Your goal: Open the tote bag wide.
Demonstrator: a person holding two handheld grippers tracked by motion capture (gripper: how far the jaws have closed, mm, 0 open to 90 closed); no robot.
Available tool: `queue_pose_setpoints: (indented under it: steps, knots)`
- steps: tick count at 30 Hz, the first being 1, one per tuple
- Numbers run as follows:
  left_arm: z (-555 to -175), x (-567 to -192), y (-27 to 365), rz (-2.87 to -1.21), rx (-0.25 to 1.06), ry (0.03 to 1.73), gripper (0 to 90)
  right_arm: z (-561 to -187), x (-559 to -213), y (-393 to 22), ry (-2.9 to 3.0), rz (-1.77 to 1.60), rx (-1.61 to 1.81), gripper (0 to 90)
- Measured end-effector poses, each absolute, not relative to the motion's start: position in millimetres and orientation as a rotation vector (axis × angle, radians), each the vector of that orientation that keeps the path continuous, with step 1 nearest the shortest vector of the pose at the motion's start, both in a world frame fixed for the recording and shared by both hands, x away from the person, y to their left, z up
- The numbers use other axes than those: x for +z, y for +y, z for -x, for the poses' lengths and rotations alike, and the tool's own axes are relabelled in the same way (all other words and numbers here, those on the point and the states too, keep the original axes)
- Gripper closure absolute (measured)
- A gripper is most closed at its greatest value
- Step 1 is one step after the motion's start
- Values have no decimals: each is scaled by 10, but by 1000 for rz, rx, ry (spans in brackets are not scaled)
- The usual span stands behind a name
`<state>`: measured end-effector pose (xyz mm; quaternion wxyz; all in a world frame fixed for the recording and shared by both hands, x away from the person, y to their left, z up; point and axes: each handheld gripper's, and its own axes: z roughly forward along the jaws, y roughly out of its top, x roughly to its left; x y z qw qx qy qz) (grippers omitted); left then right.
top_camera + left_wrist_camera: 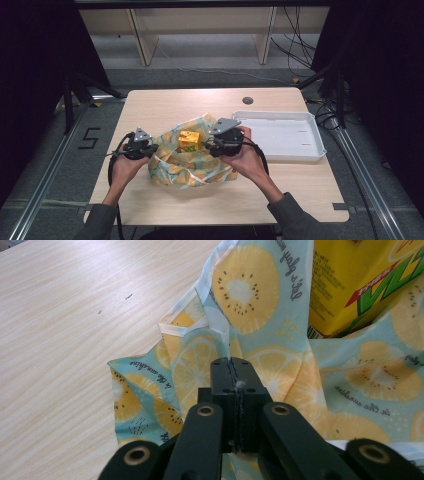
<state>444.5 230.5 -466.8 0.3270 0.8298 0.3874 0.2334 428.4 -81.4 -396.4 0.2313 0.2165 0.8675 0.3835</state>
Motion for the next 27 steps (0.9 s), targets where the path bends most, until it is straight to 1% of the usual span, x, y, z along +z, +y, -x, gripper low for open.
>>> queue_pose_setpoints:
  steps: [1, 4, 7, 8, 9, 10, 11, 12, 13, 14, 16, 19, 20, 23, 24, 26, 27]
  knots:
    - [-4433, -4665, 2307, -2176, 613, 1017, 887, -4270, -4035, -731, 2389, -567, 976, 448]
    - [-4431, -4665, 2306, -2175, 618, 1013, 883, -4357, -4186, -673, 2411, -587, 838, 405]
    - [-4429, -4669, 2297, -2178, 616, 1008, 880, -4452, -4267, -687, 2409, -598, 797, 412]
    - [-4434, -4669, 2298, -2176, 614, 1010, 880, -4559, -4335, -722, 2415, -620, 759, 444]
    - [-4442, -4675, 2296, -2178, 614, 1008, 880, -4590, -4355, -736, 2420, -622, 758, 471]
    - [-4440, -4679, 2292, -2179, 616, 1009, 879, -4624, -4375, -757, 2430, -613, 755, 536]
    - [-4439, -4680, 2293, -2184, 618, 1003, 879, -4650, -4393, -771, 2438, -598, 752, 634]
    - [-4439, -4680, 2293, -2184, 618, 1003, 878, -4674, -4409, -782, 2443, -582, 747, 706]
    - [-4437, -4677, 2296, -2182, 618, 1005, 878, -4674, -4409, -782, 2443, -582, 747, 706]
    - [-4431, -4677, 2294, -2171, 607, 1025, 878, -4722, -4450, -789, 2455, -567, 731, 842]
    - [-4434, -4682, 2312, -2188, 624, 1013, 879, -4772, -4497, -784, 2469, -580, 732, 894]
    - [-4429, -4702, 2344, -2192, 632, 1024, 886, -4821, -4553, -770, 2497, -602, 748, 900]
    - [-4438, -4736, 2393, -2189, 619, 1049, 889, -4827, -4641, -728, 2520, -621, 745, 900]
    - [-4449, -4782, 2432, -2192, 620, 1055, 891, -4833, -4676, -716, 2555, -602, 720, 900]
    - [-4447, -4831, 2475, -2197, 606, 1085, 892, -4817, -4745, -684, 2590, -612, 676, 900]
    - [-4451, -4857, 2487, -2184, 596, 1105, 892, -4811, -4777, -672, 2595, -610, 666, 900]
    - [-4460, -4879, 2517, -2204, 610, 1100, 892, -4790, -4835, -651, 2617, -617, 634, 900]
